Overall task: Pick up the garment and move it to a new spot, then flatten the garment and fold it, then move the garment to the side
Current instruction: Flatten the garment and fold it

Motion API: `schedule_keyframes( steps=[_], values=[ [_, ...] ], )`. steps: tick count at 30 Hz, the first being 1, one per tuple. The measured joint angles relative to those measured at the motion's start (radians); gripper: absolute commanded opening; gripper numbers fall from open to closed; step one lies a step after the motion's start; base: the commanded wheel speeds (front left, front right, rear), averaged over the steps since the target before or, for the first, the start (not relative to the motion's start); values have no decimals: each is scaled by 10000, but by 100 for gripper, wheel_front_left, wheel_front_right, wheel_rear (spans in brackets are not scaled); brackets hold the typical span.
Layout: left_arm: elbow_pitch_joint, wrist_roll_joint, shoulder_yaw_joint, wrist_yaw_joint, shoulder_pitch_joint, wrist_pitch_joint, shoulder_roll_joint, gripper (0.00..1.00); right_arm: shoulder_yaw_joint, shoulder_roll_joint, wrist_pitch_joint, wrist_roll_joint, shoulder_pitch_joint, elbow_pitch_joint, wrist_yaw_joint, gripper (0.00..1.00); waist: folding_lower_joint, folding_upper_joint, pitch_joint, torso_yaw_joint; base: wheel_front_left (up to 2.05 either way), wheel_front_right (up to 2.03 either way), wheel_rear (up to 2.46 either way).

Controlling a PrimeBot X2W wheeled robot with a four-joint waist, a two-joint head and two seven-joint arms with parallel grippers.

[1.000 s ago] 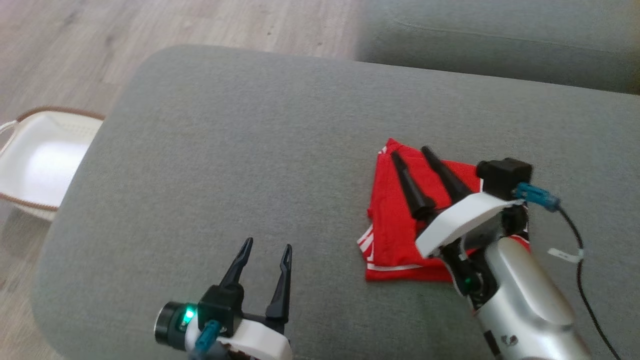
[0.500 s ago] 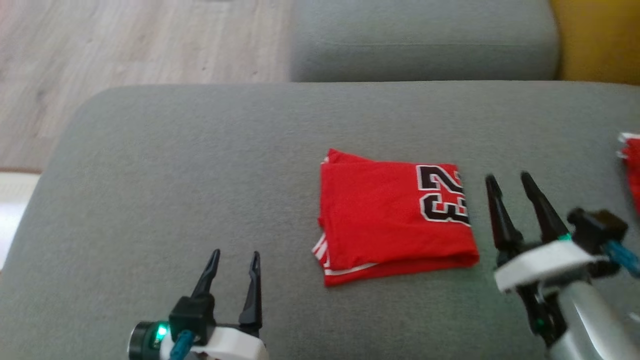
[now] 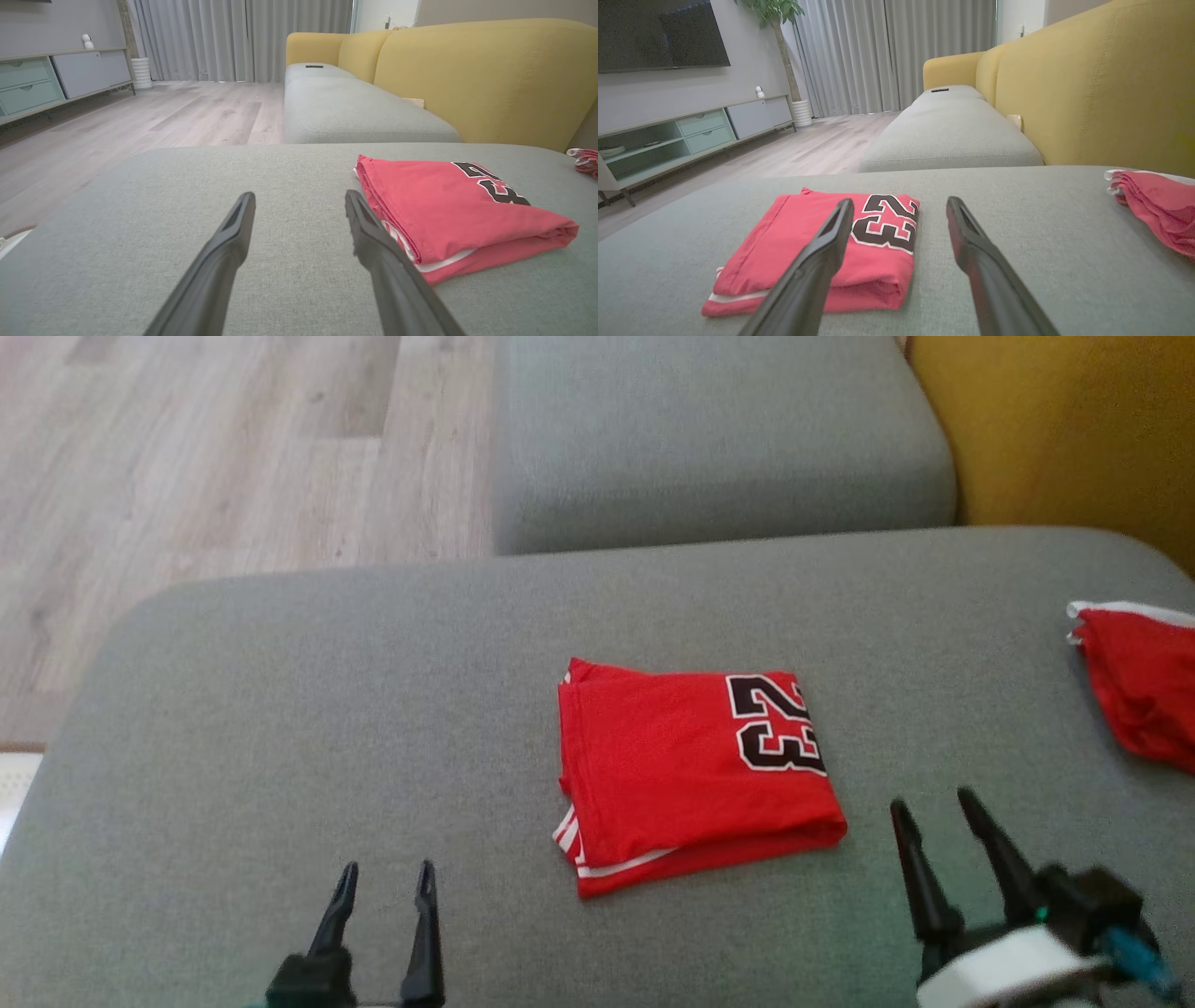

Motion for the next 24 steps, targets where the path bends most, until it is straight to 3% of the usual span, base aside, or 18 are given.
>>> schedule_keyframes(
  steps=[7, 24],
  values=[
    [-79, 19, 424, -136, 779, 0, 8, 100, -174, 405, -2, -644, 1037, -144, 0, 100, 0, 0, -586, 6, 0, 0, 0],
    [-180, 284, 683, -311, 1113, 0, 13, 100, -447, 734, -2, -988, 1136, -159, 0, 100, 0, 0, -902, 145, 0, 0, 0]
  ],
)
